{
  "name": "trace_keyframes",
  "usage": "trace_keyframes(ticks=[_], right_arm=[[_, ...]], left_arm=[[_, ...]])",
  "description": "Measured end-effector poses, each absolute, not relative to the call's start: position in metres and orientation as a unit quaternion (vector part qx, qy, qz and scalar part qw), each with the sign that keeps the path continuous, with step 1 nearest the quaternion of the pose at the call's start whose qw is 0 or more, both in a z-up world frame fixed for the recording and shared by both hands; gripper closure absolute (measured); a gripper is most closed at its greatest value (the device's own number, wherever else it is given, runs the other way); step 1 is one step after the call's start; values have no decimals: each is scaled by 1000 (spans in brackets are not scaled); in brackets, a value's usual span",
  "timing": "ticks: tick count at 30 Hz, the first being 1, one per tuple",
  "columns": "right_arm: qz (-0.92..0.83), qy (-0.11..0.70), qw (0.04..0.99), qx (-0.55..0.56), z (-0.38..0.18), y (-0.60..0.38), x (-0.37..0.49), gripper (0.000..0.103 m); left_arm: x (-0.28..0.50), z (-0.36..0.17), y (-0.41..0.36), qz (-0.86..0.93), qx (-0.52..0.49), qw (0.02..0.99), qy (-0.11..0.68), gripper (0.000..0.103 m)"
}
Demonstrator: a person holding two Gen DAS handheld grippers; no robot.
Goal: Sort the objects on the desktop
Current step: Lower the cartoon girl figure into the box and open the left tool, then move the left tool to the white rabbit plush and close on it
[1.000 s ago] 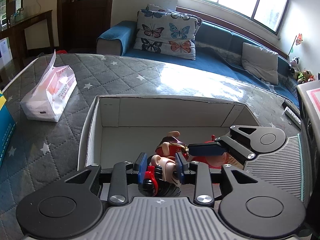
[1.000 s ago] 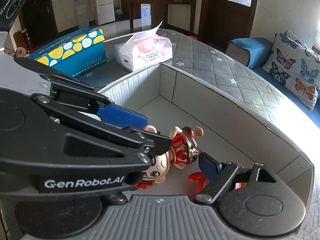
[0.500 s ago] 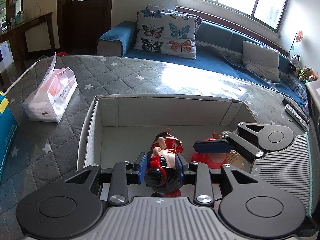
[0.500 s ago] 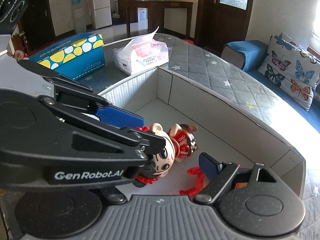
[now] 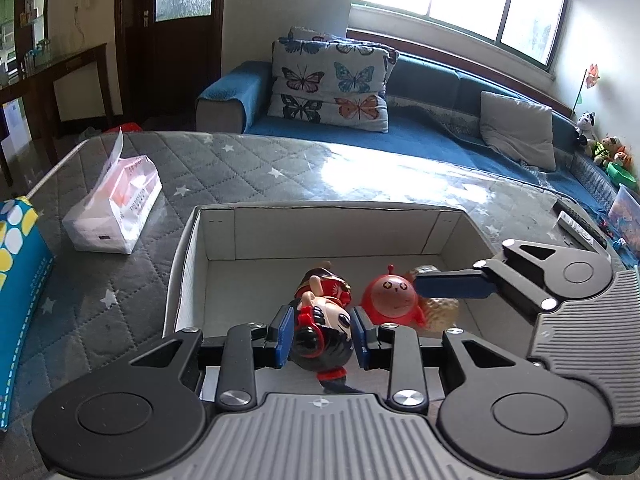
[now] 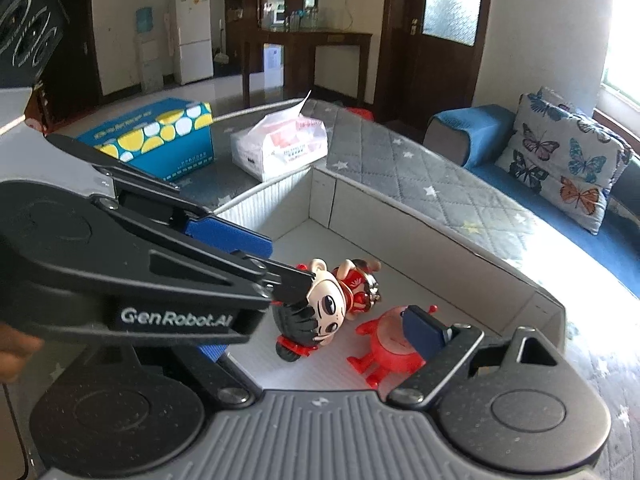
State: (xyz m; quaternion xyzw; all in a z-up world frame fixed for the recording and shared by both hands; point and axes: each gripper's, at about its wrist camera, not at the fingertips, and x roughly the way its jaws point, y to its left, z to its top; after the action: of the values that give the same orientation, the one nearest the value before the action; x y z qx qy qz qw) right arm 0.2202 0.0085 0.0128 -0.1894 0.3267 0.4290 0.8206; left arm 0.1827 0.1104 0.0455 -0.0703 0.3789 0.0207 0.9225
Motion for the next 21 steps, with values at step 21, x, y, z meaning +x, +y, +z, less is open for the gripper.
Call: trace_keyframes(ticks=[21], right_arm=[[393,273,866,-145,30,-82,143,7]], left_arm=[[113,52,56,-6,-61,930,363,69]])
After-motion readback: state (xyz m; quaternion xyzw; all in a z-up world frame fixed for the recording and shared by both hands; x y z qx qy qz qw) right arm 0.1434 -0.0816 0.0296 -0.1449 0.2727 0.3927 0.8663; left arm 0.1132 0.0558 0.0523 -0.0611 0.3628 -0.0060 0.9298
